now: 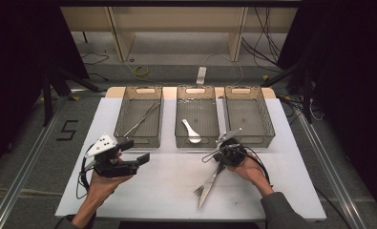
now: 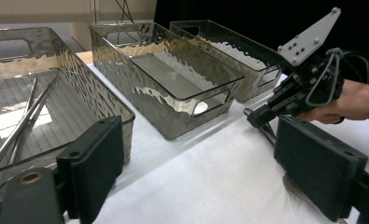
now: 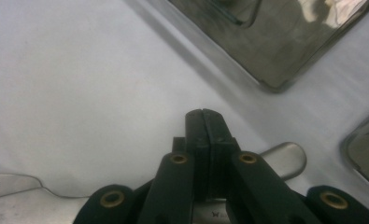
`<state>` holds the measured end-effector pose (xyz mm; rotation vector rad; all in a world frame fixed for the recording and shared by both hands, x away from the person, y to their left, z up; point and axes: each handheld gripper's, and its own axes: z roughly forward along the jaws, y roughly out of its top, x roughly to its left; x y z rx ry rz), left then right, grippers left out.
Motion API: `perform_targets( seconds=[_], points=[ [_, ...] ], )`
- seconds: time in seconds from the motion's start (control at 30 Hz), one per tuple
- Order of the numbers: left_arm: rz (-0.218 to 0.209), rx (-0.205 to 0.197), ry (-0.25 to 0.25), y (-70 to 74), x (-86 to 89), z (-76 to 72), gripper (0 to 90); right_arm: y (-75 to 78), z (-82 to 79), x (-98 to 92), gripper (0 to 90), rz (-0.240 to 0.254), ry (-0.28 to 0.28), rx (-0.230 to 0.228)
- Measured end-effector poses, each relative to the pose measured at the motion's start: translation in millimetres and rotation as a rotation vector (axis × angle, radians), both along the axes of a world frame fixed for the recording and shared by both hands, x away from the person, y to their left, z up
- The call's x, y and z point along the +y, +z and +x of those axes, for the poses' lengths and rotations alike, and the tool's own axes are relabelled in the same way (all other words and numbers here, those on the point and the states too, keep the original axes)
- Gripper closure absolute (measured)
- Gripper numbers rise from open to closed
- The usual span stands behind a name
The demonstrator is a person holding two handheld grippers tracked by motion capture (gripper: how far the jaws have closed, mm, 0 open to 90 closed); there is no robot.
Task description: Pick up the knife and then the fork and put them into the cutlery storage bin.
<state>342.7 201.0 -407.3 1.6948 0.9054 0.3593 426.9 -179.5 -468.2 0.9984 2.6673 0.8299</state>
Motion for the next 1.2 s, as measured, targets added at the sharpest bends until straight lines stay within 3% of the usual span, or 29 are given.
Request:
perform_targets(
  seconds=[0.23,0.5,1.2],
  points=[
    [0.0,-0.001,-0.002,0.1,-0.5,0.1,15.7,-4.6,5.0,-4.0,90.0,-0.022,-0.02,0.007],
    [0.001,-0.003,0.002,0.2,-0.1,-0.5,15.7,-0.6,-0.1,-17.4,90.0,-0.057,-0.059,0.059],
    [0.004,-0.003,0.002,0.0,-1.3,-0.6,15.7,4.5,-39.6,-42.4,90.0,-0.102,-0.109,0.119]
  ],
)
